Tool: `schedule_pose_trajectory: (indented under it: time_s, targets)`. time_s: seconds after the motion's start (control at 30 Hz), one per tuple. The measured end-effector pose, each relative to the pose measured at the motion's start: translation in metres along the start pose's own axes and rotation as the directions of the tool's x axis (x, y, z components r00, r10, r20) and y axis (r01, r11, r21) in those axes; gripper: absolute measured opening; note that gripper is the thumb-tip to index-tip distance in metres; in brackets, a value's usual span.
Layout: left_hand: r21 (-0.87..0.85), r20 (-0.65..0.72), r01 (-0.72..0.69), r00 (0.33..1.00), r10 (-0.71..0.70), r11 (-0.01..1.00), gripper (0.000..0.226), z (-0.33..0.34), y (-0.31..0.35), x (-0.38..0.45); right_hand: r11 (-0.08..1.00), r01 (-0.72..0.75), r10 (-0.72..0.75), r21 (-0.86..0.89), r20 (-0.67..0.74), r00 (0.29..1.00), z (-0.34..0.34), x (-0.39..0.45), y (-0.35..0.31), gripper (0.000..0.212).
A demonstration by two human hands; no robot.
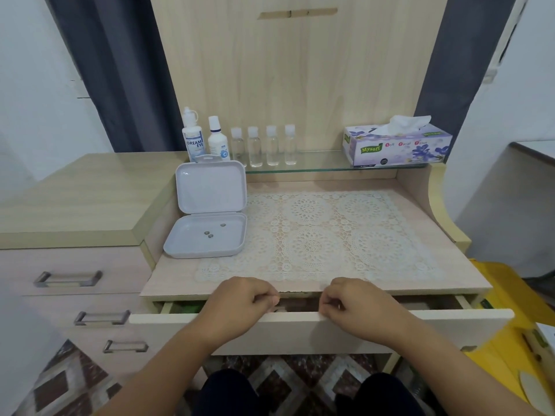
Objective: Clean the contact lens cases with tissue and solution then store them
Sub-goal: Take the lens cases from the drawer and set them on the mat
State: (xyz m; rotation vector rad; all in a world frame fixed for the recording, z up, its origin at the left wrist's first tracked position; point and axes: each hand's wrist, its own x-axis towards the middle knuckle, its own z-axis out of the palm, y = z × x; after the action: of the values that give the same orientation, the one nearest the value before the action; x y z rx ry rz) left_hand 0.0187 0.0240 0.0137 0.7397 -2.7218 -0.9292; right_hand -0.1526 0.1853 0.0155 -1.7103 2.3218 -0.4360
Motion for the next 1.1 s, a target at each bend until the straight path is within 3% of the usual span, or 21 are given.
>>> schedule_pose_trajectory:
  time_s: [0.23,0.43,0.6,0.83,1.0,1.1]
  targets:
    - [-0.166,0.037,0.059,0.998,-0.054,0.984,0.016,0.002,-0.001,-0.007,0.993,-0.067,0.058,0.099,0.097,0.994,-0.005,-0.007,-0.004,0.020]
    - [-0.361,0.161,0.110,0.985,-0.054,0.926,0.017,0.003,-0.003,-0.014,0.958,-0.105,0.050,0.267,0.203,0.978,-0.010,-0.015,-0.011,0.019]
    - [-0.420,0.261,0.190,0.962,-0.083,0.887,0.013,0.007,-0.007,-0.017,0.943,-0.117,0.034,0.311,0.259,0.965,-0.006,-0.021,-0.012,0.013]
    - [-0.212,0.391,0.169,0.917,-0.075,0.963,0.010,0.014,-0.016,-0.012,0.907,-0.200,0.045,0.370,0.388,0.921,-0.001,-0.025,-0.010,0.009]
    - [0.027,0.395,0.028,0.918,-0.037,0.999,0.019,0.021,-0.019,0.001,0.975,-0.215,0.194,0.058,0.260,0.946,0.016,-0.009,0.015,0.014]
    - [0.173,0.418,-0.055,0.908,-0.022,0.983,0.026,0.031,-0.024,0.008,0.985,-0.150,0.168,-0.086,0.263,0.950,0.025,0.004,0.027,0.021]
